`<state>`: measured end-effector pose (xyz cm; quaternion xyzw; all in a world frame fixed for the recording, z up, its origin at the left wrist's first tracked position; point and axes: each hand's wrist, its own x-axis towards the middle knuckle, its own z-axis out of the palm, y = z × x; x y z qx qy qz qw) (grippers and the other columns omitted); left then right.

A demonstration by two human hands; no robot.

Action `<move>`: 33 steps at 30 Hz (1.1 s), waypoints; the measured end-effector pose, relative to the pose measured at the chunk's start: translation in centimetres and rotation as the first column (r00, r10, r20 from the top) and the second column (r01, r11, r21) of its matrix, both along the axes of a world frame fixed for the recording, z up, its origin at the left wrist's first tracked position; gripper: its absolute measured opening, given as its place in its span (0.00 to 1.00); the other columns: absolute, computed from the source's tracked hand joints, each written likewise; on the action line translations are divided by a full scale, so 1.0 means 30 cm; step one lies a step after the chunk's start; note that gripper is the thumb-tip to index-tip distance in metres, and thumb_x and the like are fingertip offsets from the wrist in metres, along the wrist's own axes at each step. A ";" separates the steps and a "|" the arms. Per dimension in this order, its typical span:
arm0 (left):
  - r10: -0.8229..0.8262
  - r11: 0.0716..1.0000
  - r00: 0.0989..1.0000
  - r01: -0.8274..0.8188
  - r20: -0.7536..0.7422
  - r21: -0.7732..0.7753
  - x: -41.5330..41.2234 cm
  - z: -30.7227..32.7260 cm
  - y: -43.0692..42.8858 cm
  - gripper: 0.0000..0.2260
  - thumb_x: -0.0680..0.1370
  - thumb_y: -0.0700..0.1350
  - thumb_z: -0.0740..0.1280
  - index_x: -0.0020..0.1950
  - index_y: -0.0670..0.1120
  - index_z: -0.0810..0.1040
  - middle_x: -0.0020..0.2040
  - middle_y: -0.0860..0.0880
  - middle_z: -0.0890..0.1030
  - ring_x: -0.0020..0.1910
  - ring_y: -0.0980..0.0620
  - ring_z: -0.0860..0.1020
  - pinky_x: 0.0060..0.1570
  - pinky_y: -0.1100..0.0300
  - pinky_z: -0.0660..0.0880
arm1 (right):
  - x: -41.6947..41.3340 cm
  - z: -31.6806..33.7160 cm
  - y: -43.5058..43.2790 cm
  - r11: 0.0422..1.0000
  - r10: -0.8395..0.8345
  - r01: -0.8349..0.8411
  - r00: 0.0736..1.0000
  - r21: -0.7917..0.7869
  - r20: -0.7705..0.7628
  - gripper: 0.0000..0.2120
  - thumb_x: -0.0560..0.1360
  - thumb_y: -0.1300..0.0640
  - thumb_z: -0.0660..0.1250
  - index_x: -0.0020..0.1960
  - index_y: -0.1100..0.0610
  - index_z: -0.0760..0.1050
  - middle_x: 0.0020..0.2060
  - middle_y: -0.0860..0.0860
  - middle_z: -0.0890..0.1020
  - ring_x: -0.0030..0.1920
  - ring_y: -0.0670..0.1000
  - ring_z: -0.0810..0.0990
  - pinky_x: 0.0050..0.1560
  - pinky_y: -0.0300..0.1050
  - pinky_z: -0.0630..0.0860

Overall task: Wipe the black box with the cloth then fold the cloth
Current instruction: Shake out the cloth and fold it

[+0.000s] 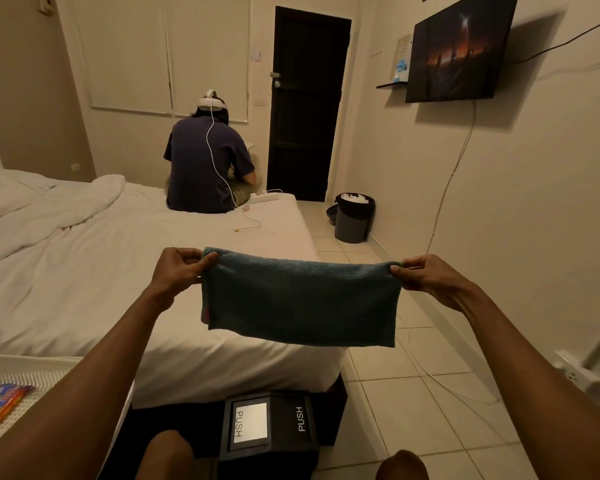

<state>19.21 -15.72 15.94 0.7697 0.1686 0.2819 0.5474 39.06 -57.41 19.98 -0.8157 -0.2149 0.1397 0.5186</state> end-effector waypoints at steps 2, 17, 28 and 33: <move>0.007 0.999 1.000 -0.007 0.013 0.033 -0.001 0.000 0.005 0.14 0.76 0.48 0.70 0.55 0.39 0.82 0.46 0.44 0.83 0.46 0.48 0.82 0.39 0.63 0.80 | -0.002 0.010 0.007 1.000 -0.016 0.016 1.000 -0.009 0.022 0.06 0.78 0.57 0.67 0.50 0.60 0.80 0.47 0.57 0.82 0.48 0.53 0.80 0.46 0.43 0.79; 0.179 0.979 0.978 -0.166 0.106 -0.120 0.048 0.020 -0.036 0.16 0.76 0.47 0.71 0.59 0.37 0.80 0.51 0.45 0.81 0.49 0.45 0.80 0.42 0.59 0.78 | -0.014 -0.002 0.036 0.969 -0.206 0.178 0.965 0.172 0.163 0.04 0.78 0.57 0.68 0.48 0.57 0.79 0.43 0.53 0.81 0.45 0.51 0.80 0.42 0.42 0.77; 0.313 0.898 0.947 -0.319 -0.071 -0.304 0.109 -0.068 -0.126 0.10 0.72 0.45 0.76 0.48 0.40 0.82 0.45 0.42 0.83 0.43 0.44 0.82 0.45 0.51 0.82 | -0.040 -0.127 0.199 0.955 -0.253 0.267 0.961 0.130 -0.113 0.16 0.74 0.57 0.74 0.56 0.67 0.79 0.49 0.62 0.83 0.44 0.55 0.84 0.34 0.41 0.81; 0.155 0.921 0.986 -0.168 -0.067 -0.353 0.154 -0.053 -0.290 0.09 0.71 0.44 0.77 0.44 0.40 0.83 0.41 0.43 0.83 0.38 0.46 0.82 0.36 0.57 0.81 | -0.100 -0.157 0.362 0.968 -0.197 0.208 0.976 0.140 -0.089 0.13 0.73 0.58 0.74 0.54 0.64 0.82 0.47 0.59 0.84 0.42 0.54 0.84 0.32 0.37 0.79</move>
